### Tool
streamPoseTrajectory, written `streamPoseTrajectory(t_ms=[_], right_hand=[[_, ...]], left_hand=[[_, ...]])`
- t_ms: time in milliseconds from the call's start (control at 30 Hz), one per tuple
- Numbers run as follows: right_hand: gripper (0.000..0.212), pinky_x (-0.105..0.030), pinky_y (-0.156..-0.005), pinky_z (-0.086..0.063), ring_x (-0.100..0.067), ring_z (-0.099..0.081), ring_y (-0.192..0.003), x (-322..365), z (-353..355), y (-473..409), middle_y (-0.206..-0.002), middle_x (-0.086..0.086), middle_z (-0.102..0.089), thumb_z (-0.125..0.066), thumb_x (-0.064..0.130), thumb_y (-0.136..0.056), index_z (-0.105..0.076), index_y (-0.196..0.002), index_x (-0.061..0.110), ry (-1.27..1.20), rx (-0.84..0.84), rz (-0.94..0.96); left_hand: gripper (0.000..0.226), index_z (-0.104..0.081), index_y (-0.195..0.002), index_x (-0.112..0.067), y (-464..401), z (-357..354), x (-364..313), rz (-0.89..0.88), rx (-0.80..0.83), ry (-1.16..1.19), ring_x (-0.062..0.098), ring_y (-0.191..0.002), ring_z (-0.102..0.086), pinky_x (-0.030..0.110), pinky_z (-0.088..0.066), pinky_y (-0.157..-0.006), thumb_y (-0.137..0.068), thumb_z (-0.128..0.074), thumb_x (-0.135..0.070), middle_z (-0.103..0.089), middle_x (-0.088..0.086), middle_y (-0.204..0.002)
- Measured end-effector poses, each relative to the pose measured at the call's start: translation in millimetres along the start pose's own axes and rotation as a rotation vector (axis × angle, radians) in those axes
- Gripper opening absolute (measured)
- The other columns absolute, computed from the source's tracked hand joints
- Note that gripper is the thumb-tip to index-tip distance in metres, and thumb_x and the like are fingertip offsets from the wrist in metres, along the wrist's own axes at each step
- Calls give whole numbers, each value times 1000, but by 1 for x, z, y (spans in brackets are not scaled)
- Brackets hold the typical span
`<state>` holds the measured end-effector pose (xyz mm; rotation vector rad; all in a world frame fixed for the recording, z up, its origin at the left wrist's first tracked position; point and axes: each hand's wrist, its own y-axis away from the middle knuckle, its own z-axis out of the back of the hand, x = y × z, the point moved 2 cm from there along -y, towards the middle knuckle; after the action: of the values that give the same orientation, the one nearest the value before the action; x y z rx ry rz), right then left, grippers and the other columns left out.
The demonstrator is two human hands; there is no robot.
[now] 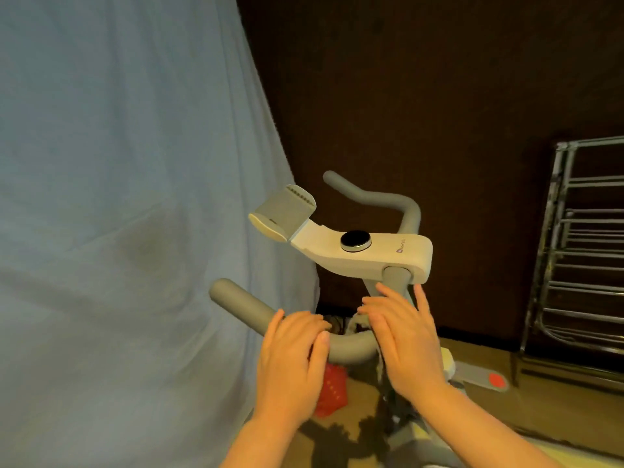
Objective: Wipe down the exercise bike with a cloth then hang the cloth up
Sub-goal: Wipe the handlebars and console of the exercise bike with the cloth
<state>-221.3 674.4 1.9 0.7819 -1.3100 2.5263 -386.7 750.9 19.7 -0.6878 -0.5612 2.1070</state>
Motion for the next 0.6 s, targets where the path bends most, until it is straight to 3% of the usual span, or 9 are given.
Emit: streamPoseTrajectory(t_ms=[100,200,267,333,367,467,533,600], right_hand=[[46,-38,-120,-10,-14,-59,-118,43,-13,10,-95,11,-71,-28,27,-99,-73,-85,22,102,-106,-175],[38,-50,-113,-19,-14,-67,-103,80,-38,10,-87,11,-71,-36,22,-91,-73,-82,23,311,-59,-15],[22,-49,-112,-21,-13,-69,-89,76,-42,2,-83,11,-70,-51,16,-84,-71,-85,25,387,11,30],[17,-47,-115,-23,-12,-66,-71,71,-39,-3,-74,12,-65,-68,11,-76,-68,-82,27,443,5,-35],[15,-46,-115,-25,-11,-65,-67,76,-40,-1,-71,12,-64,-66,13,-77,-68,-79,28,433,-26,-88],[33,-40,-110,-29,-11,-69,-80,99,-53,4,-82,10,-71,-40,24,-92,-72,-83,26,336,-112,-128],[44,-30,-113,-26,-9,-66,-103,114,-55,4,-105,9,-72,-29,28,-99,-72,-103,26,279,-57,-172],[44,-25,-115,-15,-6,-51,-124,120,-44,1,-129,13,-62,-24,28,-105,-63,-124,28,199,86,-278]], left_hand=[[41,-71,-106,-26,-6,14,30,-23,-6,-43,3,-120,-50,33,-23,-115,-99,-33,-39,-64,-13,-118],[38,-73,-100,-25,-15,28,49,-74,1,-112,12,-128,-46,30,-13,-117,-96,-36,-35,-62,-6,-127],[38,-74,-99,-25,-20,40,61,-77,-19,-130,15,-133,-41,32,-9,-117,-94,-37,-33,-58,-3,-133],[39,-73,-104,-26,-21,48,70,-84,-20,-122,15,-137,-35,32,-6,-117,-93,-37,-33,-55,-1,-138],[40,-71,-109,-26,-21,50,73,-86,-16,-114,15,-139,-31,33,-5,-118,-93,-36,-32,-53,-1,-140],[39,-61,-128,-27,-8,45,67,-53,14,-76,15,-147,-13,38,-6,-120,-95,-39,-29,-41,-3,-150],[45,-45,-141,-32,5,41,59,-7,82,-19,11,-148,7,41,-5,-121,-97,-46,-23,-22,-10,-158],[54,-29,-148,-37,15,41,56,3,149,8,5,-145,21,39,1,-121,-98,-47,-24,-4,-17,-159]])
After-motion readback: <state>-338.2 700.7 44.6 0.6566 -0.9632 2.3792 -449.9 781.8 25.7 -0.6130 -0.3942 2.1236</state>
